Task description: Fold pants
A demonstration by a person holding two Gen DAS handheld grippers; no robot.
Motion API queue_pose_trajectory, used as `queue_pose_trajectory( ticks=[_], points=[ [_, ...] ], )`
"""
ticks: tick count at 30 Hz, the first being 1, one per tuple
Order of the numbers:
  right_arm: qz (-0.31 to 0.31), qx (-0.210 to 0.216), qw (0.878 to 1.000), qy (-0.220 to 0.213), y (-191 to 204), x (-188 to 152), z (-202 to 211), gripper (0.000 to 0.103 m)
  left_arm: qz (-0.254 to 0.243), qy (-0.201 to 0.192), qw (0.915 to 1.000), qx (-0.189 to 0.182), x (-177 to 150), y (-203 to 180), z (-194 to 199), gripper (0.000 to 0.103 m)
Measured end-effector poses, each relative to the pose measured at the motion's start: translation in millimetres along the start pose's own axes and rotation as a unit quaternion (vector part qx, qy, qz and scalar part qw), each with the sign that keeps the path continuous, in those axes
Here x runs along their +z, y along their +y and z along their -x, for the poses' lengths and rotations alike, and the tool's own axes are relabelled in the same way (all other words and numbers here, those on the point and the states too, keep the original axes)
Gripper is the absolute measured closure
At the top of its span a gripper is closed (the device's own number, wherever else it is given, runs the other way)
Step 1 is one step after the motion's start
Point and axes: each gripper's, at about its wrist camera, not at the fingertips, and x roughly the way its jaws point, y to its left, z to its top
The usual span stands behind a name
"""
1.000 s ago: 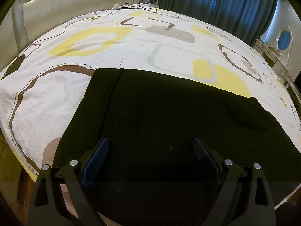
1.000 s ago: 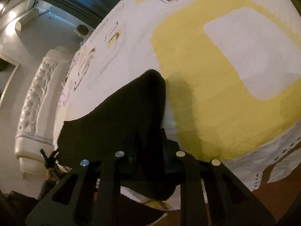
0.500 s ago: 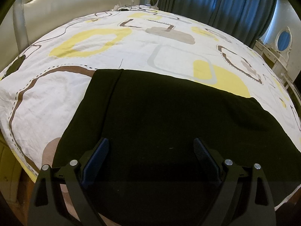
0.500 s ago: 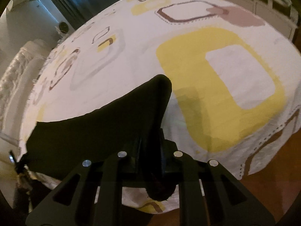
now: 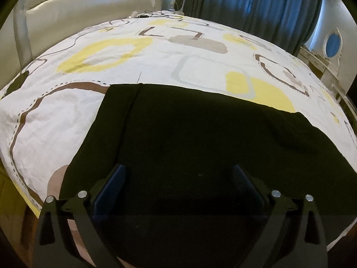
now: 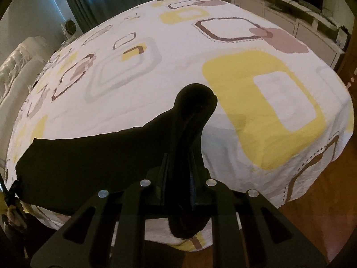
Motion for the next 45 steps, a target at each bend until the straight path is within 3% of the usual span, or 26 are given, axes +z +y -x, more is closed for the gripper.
queue_pose_trajectory(
  ticks=[27,45],
  points=[
    [0.048,0.038,0.998,-0.023,103,4,29,0.088,-0.019,-0.035,0.9989,-0.027,-10,4,4,0.005],
    [0.078,0.083,0.994,-0.001,192,-22,3,0.088,-0.024,-0.045,0.9981,-0.033,-10,6,3,0.005]
  ],
)
